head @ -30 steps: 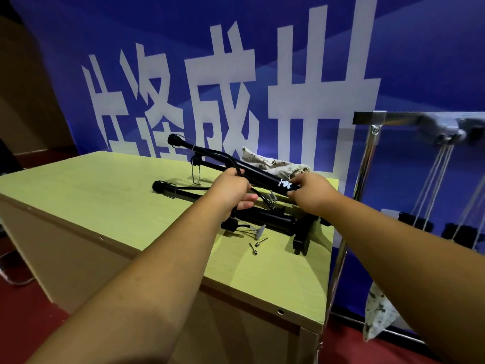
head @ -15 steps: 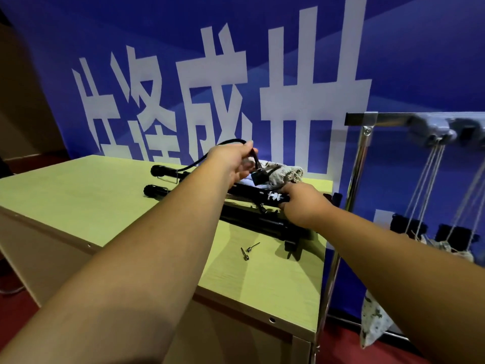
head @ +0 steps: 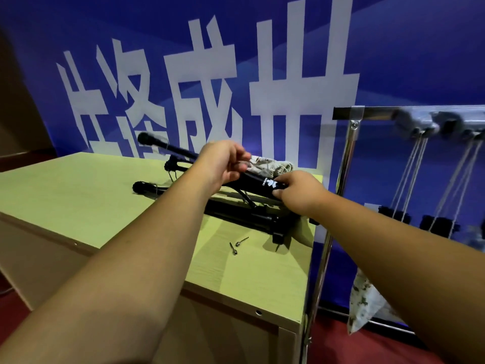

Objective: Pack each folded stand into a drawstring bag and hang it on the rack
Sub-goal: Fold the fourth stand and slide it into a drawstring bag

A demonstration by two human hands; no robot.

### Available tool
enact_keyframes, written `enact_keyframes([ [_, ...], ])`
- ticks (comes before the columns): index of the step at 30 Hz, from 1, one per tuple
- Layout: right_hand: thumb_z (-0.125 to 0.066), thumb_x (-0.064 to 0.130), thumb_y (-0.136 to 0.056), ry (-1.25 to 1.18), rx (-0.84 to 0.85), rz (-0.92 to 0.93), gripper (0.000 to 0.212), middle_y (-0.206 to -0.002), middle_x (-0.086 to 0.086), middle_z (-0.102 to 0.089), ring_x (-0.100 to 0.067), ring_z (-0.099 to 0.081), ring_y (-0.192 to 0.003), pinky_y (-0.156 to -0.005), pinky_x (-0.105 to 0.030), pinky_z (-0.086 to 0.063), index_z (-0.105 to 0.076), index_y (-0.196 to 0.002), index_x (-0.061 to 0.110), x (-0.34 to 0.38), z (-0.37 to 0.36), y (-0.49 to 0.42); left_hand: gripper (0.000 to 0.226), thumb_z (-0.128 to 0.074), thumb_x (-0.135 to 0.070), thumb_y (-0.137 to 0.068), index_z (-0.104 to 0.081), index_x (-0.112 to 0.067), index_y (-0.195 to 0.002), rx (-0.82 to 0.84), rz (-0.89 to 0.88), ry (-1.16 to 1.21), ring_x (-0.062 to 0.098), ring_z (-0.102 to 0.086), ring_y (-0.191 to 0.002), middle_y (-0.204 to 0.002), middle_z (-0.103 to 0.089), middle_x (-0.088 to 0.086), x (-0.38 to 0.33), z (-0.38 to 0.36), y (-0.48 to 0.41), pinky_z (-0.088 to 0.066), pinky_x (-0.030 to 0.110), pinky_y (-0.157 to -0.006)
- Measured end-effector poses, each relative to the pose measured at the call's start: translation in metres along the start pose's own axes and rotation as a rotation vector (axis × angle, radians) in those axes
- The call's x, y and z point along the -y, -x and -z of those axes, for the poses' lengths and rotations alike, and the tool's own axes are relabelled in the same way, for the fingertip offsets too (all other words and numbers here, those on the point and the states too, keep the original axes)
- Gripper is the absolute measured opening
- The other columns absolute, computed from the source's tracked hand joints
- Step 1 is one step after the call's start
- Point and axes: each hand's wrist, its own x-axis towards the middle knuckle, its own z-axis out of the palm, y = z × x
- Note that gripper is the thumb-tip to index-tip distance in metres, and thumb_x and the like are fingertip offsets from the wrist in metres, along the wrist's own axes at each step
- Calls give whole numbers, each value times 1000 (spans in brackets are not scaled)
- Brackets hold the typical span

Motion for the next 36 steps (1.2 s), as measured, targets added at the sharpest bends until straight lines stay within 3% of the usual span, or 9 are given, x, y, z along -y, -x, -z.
enact_keyframes([
  [3, -63, 20, -107, -75, -46, -8, 42, -134, -9, -67, -24, -61, -111, -92, -31, -47, -62, -149, 14, 7, 8, 2, 28, -32, 4, -82, -53, -14, -78, -67, 105, -116, 16, -40, -43, -58, -59, 1, 13, 15, -7, -26, 20, -48],
  [6, -63, 18, -107, -164, -73, -27, 38, -118, -6, -66, -26, -63, -107, -90, -33, -47, -64, -145, 15, 10, 14, 2, 20, -44, 0, -94, -63, -6, -96, -157, 117, -187, 20, -50, -50, -69, -63, 9, 30, 26, -18, -41, 21, -43],
  [8, -64, 18, -107, -180, -81, -35, 37, -114, -5, -66, -25, -64, -104, -89, -33, -47, -66, -143, 16, 11, 18, 1, 15, -56, -3, -88, -65, -2, -101, -144, 39, -289, 27, -68, -69, -83, -68, 13, 42, 30, -27, -64, 35, -66],
  [10, -64, 19, -107, -187, -74, -37, 36, -112, -5, -67, -23, -63, -100, -88, -32, -46, -67, -142, 17, 10, 19, 0, 29, -60, -8, -76, -65, -2, -104, -105, 3, -344, 27, -71, -81, -85, -69, 11, 53, 28, -35, -64, 44, -88],
  [13, -64, 20, -107, -183, -52, -31, 36, -119, -4, -68, -21, -63, -104, -90, -32, -45, -67, -143, 18, 6, 18, -3, 27, -60, -4, -87, -59, -2, -114, -79, 38, -165, 24, -76, -97, -105, -71, 15, 59, 15, -39, -63, 42, -95],
  [21, -66, 21, -106, -188, 12, 18, 37, -129, -2, -67, -20, -63, -110, -89, -30, -45, -66, -143, 24, -5, 15, -13, 30, -55, 5, -99, -68, -1, -126, -133, 178, 206, 24, -71, -92, -132, -66, 21, 64, 2, -58, -59, 25, -54],
  [27, -64, 28, -107, -200, 46, 63, 37, -124, -2, -71, -17, -65, -103, -86, -32, -48, -65, -144, 28, -6, 20, -18, 39, -66, -7, -103, -60, -3, -141, -92, 229, 371, 32, -71, -92, -147, -58, 17, 58, 5, -60, -63, 37, -55],
  [32, -75, 61, -92, -155, 14, 58, 36, -94, 1, -74, -19, -71, -87, -77, -37, -58, -71, -111, 30, 4, 25, -18, 33, -56, 1, -106, -59, -6, -139, -6, 212, 452, 46, -71, -103, -124, -68, 18, 41, -5, -45, -61, 48, -48],
  [36, -72, 60, -95, -208, -26, 60, 31, -94, 1, -74, -20, -72, -89, -82, -40, -60, -72, -109, 32, 3, 32, -13, 34, -52, 5, -104, -58, -2, -137, 14, 172, 397, 48, -74, -101, -132, -65, 24, 29, -7, -35, -64, 53, -64],
])
